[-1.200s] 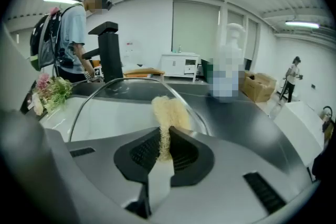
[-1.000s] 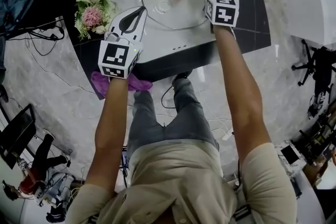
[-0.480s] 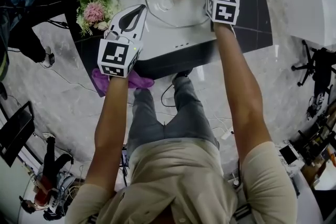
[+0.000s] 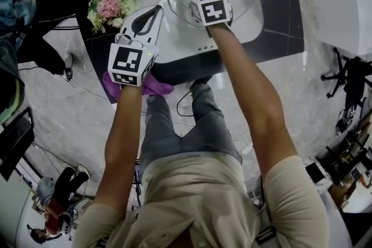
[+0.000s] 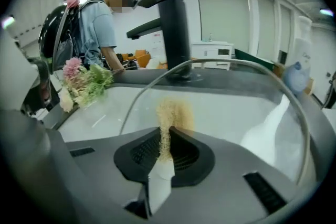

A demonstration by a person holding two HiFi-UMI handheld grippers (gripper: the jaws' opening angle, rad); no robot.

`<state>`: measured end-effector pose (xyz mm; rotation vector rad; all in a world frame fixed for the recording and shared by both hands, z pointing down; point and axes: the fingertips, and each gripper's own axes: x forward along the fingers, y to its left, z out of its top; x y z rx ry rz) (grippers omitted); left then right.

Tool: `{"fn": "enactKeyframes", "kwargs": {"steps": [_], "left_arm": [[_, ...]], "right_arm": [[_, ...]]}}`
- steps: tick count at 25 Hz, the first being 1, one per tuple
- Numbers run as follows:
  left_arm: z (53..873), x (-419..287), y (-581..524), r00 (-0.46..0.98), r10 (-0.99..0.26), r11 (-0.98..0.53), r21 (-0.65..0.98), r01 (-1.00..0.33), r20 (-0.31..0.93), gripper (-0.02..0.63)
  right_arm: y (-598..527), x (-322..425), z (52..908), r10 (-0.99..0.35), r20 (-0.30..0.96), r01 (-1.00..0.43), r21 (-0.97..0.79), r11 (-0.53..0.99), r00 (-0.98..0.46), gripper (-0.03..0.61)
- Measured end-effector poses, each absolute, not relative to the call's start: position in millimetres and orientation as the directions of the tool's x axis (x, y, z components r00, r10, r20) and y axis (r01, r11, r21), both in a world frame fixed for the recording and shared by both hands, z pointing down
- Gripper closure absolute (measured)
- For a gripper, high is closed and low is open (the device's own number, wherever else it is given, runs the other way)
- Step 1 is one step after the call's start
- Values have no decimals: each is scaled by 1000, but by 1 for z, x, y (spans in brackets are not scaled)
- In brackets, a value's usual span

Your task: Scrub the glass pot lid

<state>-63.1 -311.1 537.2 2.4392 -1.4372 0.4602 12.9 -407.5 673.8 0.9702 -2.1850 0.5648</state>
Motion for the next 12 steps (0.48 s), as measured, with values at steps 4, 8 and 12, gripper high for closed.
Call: {"fn": "enactKeyframes", "kwargs": {"steps": [4, 8, 12], "left_arm": [[537, -67, -309, 449, -797, -460, 75, -885, 404, 600], [537, -69, -308, 448, -800, -457, 78, -886, 400, 600], [536, -63, -309, 455, -796, -465, 78, -882, 399, 600]], "right_arm": [[-372, -42, 675, -370, 723, -678, -183, 712, -583, 538], [-363, -50, 675, -360, 721, -673, -198, 712, -592, 538], [-363, -39, 676, -358, 728, -675, -191, 713, -584, 538]]}}
